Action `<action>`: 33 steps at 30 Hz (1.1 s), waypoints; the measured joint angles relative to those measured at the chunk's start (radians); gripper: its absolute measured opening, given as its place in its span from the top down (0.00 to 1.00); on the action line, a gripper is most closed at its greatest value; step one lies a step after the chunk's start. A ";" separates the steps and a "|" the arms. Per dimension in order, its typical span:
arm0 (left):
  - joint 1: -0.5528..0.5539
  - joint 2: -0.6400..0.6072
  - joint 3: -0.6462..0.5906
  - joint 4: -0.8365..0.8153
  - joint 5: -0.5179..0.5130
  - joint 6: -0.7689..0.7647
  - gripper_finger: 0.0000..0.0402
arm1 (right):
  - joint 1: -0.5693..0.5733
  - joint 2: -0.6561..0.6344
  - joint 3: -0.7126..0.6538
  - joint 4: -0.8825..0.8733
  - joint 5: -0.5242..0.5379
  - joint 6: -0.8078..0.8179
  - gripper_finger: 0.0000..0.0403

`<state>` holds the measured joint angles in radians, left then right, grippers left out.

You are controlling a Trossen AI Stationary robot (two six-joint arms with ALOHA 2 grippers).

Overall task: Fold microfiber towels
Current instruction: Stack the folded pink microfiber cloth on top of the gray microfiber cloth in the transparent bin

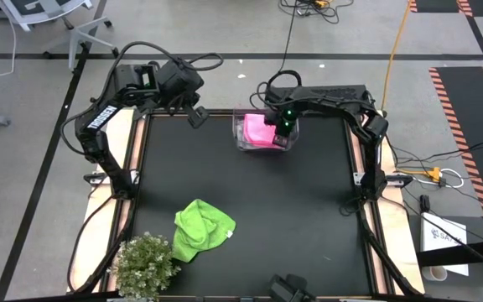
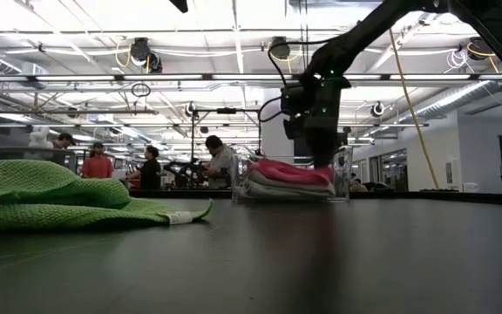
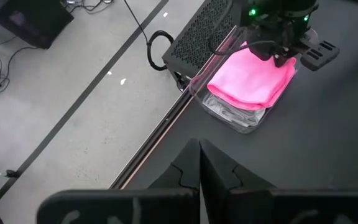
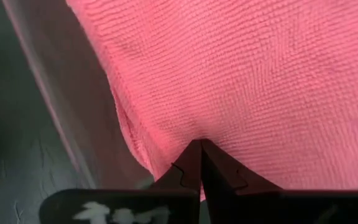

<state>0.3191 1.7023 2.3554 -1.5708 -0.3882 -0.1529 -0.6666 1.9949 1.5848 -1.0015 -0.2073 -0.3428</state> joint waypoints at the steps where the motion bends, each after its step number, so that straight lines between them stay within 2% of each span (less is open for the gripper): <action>1: 0.000 0.000 0.000 0.000 -0.001 0.000 0.99 | 0.000 0.000 -0.015 0.014 -0.003 0.006 1.00; 9: 0.000 0.000 0.000 0.000 -0.006 0.000 0.99 | 0.001 -0.009 -0.047 0.074 -0.006 0.023 1.00; 14: 0.001 0.000 0.000 0.000 -0.006 0.000 0.99 | 0.016 -0.079 0.018 0.050 -0.009 0.042 1.00; 18: 0.008 0.000 0.000 0.000 -0.006 0.000 0.99 | 0.044 -0.108 0.041 0.128 -0.015 0.024 1.00; 27: 0.008 0.000 0.000 0.000 -0.006 -0.008 0.99 | 0.077 0.015 0.039 0.290 0.049 -0.012 1.00; 33: 0.008 0.000 0.000 0.000 -0.006 -0.008 0.99 | 0.057 0.092 0.039 0.284 0.012 0.013 1.00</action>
<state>0.3267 1.7023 2.3554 -1.5711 -0.3943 -0.1608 -0.6098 2.0872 1.6234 -0.7172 -0.1956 -0.3300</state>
